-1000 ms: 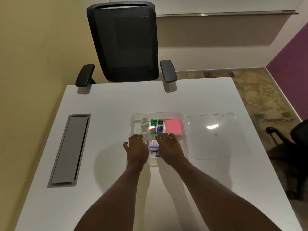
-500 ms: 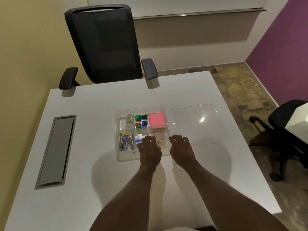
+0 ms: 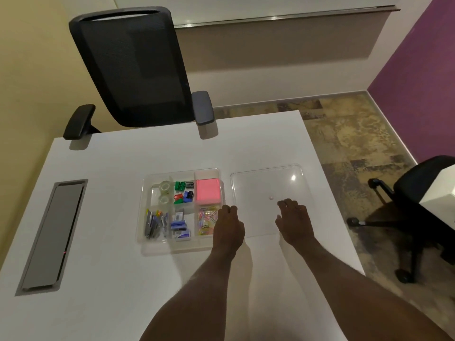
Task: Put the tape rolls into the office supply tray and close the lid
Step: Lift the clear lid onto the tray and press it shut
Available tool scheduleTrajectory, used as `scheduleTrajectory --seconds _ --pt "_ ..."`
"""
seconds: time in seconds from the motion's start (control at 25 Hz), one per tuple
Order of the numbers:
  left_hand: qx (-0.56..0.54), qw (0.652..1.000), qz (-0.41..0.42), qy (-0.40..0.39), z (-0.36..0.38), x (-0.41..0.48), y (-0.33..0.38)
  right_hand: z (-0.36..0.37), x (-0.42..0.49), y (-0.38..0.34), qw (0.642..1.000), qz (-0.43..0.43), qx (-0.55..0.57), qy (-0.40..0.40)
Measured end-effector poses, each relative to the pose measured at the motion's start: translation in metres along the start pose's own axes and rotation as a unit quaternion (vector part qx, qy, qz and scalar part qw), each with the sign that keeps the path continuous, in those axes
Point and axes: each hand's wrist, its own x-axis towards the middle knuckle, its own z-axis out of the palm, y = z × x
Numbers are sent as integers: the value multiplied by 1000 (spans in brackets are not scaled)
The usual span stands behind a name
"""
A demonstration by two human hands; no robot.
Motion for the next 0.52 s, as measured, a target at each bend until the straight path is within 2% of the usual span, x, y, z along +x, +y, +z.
scheduleTrajectory --seconds 0.28,0.52 --pt "-13 997 -67 -37 30 55 30 8 59 65 999 23 22 -13" --pt "25 986 -158 -56 44 84 33 17 96 98 988 121 94 -27"
